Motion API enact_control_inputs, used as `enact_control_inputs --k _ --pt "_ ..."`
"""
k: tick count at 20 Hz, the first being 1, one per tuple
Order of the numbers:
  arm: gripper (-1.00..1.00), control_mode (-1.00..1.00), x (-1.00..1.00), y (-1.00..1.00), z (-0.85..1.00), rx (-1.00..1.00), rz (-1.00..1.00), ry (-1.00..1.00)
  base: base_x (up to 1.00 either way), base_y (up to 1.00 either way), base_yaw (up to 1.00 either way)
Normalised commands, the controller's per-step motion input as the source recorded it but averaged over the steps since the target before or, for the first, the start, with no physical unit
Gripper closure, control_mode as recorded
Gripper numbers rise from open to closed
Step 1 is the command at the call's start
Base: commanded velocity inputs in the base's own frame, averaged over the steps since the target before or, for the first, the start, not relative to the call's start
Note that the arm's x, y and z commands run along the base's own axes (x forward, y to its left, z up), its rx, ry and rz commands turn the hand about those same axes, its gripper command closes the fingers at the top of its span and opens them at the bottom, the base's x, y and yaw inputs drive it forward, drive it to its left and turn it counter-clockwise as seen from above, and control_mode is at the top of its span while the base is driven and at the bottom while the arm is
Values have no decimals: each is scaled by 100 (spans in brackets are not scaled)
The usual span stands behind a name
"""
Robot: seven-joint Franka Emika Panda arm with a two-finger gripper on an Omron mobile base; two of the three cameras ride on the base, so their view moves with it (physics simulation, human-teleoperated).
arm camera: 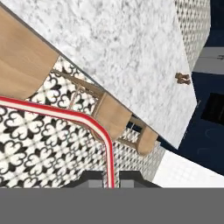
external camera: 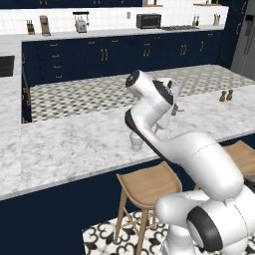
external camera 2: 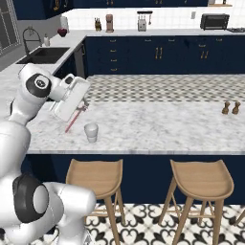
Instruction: Take a straw from the drawer in front and place it inside the glass cup on the dining counter.
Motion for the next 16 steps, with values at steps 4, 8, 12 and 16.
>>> enact_control_inputs --k 4,8,12,16 --pt "100 -100 73 0 0 -17 -14 0 0 0 0" --pt "100 -100 73 19 0 -7 -12 0 0 0 0" --pt "100 -100 59 53 -14 -7 -10 0 0 0 0" --pt "100 -100 63 35 -24 -14 -13 0 0 0 0"
